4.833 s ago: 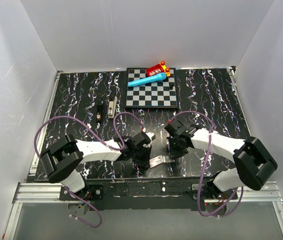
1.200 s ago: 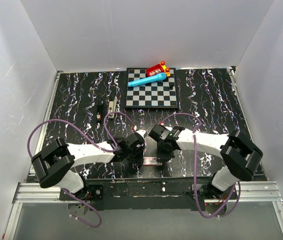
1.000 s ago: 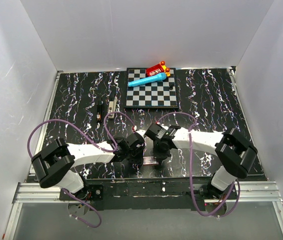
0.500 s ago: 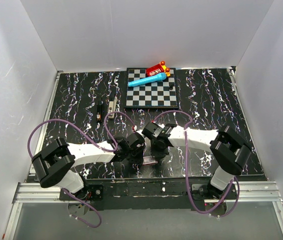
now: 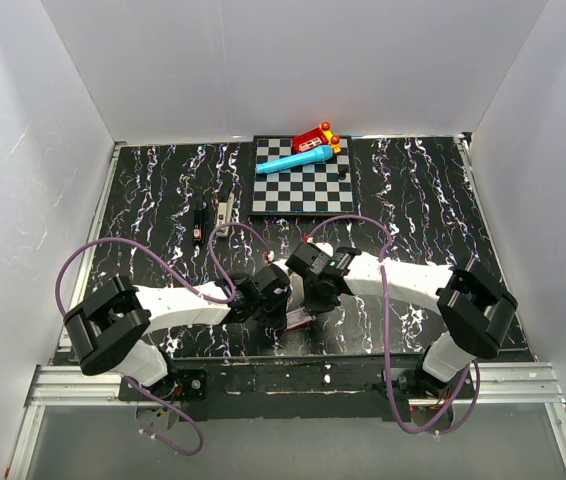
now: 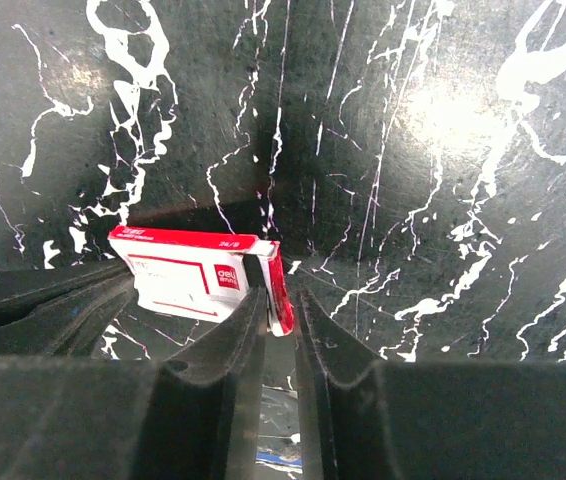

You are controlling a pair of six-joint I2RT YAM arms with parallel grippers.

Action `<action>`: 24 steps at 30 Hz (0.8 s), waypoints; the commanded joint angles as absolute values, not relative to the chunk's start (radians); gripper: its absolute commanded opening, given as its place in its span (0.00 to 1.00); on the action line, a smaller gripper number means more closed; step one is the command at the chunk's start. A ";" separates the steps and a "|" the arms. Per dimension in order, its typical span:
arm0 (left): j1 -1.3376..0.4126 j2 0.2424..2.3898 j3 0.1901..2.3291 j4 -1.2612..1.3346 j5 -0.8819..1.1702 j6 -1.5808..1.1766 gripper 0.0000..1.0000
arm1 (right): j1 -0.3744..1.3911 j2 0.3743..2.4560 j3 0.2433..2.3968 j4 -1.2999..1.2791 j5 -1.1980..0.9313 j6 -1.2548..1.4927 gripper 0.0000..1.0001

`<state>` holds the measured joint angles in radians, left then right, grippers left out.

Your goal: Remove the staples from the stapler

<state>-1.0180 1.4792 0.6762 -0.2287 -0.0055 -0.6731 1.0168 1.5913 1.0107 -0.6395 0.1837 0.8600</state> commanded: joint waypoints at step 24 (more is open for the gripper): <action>-1.020 1.514 0.647 -0.347 -0.032 -0.641 0.00 | 0.970 1.502 0.965 -0.678 0.232 0.810 0.11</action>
<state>-1.0180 1.4792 0.6781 -0.2325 -0.0051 -0.6697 0.9913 1.4929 0.9756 -0.6914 0.2146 0.8341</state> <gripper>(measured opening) 0.007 0.224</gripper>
